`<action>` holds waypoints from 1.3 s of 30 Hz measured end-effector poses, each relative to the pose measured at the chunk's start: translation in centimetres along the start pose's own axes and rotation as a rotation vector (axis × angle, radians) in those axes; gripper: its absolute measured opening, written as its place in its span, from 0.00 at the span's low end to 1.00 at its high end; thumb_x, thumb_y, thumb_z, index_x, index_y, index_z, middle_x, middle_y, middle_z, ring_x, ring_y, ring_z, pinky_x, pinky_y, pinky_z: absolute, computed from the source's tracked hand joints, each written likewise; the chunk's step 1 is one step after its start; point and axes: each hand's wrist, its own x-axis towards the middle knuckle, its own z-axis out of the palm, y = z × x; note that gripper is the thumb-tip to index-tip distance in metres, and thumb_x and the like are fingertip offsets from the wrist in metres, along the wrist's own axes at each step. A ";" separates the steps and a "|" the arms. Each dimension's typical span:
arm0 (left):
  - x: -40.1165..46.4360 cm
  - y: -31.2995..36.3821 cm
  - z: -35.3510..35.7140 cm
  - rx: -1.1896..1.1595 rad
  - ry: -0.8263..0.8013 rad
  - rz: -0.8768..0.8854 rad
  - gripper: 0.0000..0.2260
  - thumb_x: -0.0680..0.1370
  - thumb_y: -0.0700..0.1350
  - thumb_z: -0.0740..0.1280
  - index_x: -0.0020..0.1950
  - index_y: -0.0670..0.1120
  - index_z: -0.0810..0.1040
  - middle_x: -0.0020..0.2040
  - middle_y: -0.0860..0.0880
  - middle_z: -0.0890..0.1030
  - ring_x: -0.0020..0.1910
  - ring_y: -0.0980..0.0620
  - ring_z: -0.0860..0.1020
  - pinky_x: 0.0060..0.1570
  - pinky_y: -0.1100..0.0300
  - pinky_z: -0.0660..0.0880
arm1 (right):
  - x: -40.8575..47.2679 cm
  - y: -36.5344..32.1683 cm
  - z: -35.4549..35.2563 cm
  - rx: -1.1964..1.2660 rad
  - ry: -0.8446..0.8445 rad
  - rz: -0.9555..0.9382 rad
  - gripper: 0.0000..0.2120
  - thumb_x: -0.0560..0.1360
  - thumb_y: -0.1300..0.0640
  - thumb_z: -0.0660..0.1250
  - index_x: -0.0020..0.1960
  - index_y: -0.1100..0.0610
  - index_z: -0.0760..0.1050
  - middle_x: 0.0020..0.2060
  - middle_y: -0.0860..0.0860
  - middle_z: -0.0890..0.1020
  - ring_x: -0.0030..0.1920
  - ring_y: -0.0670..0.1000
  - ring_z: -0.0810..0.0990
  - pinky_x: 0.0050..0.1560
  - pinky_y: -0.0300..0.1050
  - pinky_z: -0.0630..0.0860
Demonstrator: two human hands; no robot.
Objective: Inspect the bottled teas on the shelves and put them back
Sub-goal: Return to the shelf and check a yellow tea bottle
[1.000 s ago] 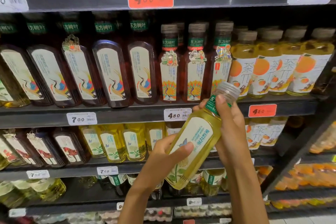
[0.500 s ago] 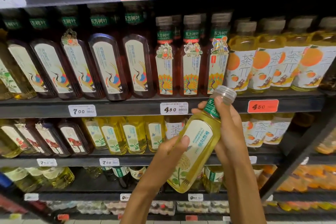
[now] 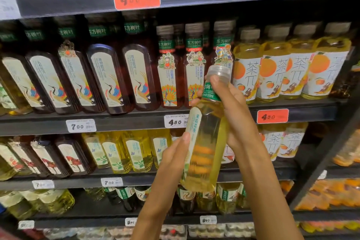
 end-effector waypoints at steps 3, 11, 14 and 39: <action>0.3 0.4 0.3 0.208 0.048 0.131 0.13 0.71 0.64 0.65 0.52 0.64 0.77 0.48 0.66 0.81 0.47 0.68 0.79 0.41 0.76 0.73 | 0.5 -0.3 1.0 -0.118 0.067 -0.038 0.11 0.74 0.49 0.70 0.52 0.54 0.75 0.37 0.49 0.84 0.38 0.48 0.84 0.35 0.41 0.79; 0.8 0.7 0.0 -0.170 -0.093 -0.053 0.25 0.61 0.73 0.67 0.53 0.63 0.81 0.55 0.54 0.84 0.55 0.55 0.82 0.51 0.56 0.78 | 2.0 -2.0 1.1 -0.085 -0.195 0.060 0.16 0.74 0.46 0.67 0.56 0.55 0.77 0.46 0.53 0.84 0.48 0.54 0.84 0.49 0.47 0.81; 1.5 1.3 0.1 -0.432 -0.236 -0.107 0.33 0.63 0.68 0.72 0.62 0.51 0.79 0.58 0.42 0.82 0.52 0.45 0.83 0.43 0.50 0.80 | 2.9 -2.5 2.2 0.013 -0.299 0.129 0.15 0.74 0.47 0.64 0.55 0.56 0.76 0.41 0.54 0.84 0.42 0.54 0.84 0.44 0.47 0.80; 5.8 8.4 0.3 -0.134 -0.196 0.140 0.32 0.66 0.70 0.60 0.55 0.48 0.83 0.51 0.41 0.84 0.49 0.44 0.83 0.51 0.49 0.80 | 5.4 -10.2 6.0 -0.080 -0.391 -0.159 0.15 0.76 0.48 0.65 0.55 0.58 0.73 0.35 0.52 0.81 0.36 0.52 0.83 0.39 0.45 0.80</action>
